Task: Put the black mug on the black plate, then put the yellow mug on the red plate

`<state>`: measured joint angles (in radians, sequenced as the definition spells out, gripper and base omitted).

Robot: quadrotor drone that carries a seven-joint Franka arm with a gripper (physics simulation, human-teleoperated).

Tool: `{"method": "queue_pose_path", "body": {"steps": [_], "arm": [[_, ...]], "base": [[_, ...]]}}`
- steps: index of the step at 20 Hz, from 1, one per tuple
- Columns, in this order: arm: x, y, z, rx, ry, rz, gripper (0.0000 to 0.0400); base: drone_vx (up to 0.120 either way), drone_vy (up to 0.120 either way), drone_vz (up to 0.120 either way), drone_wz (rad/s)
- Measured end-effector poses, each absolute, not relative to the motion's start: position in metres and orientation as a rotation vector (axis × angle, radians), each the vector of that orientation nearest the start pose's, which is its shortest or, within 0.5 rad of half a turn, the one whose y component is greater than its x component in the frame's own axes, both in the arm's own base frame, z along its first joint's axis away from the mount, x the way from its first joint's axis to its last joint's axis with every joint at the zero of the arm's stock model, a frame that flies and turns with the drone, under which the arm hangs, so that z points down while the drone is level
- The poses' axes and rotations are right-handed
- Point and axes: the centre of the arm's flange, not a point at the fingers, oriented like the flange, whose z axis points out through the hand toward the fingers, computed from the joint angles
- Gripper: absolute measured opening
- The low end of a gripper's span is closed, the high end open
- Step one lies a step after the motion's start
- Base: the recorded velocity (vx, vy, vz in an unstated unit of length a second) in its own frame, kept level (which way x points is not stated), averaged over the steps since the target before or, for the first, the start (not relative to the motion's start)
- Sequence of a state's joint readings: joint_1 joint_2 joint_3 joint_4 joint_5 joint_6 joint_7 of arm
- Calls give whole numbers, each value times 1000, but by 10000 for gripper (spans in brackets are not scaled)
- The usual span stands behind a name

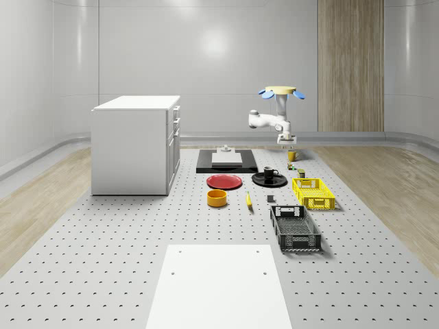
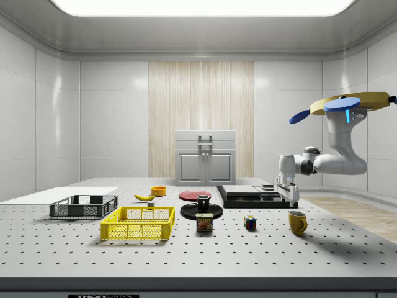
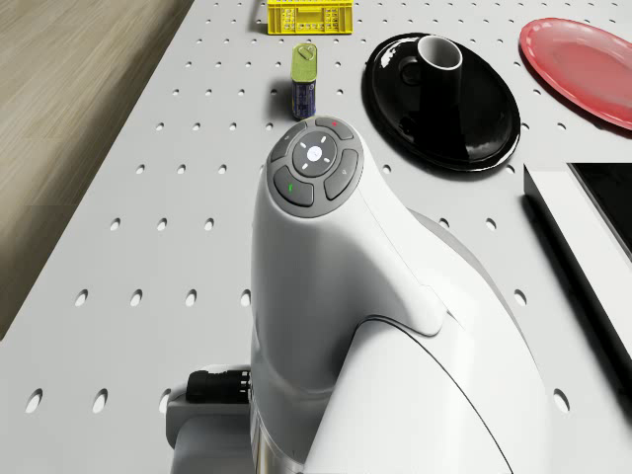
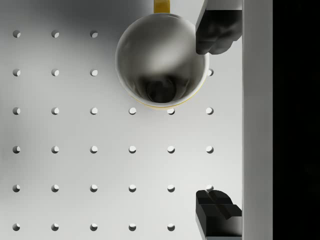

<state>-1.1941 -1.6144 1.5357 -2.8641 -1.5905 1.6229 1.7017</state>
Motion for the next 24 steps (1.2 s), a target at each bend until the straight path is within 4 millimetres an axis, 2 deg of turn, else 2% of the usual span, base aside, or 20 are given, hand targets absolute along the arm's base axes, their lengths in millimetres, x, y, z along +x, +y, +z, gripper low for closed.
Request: {"method": "queue_pose_path", "body": {"steps": [5,11,24], "arm": [[313,-1,451,1,-2,786,400],[313,-16,451,1,-2,786,400],[313,-23,488,1,-2,786,400]], "base": [[-40,0,0,0],[0,0,0,0],[0,0,0,0]]}}
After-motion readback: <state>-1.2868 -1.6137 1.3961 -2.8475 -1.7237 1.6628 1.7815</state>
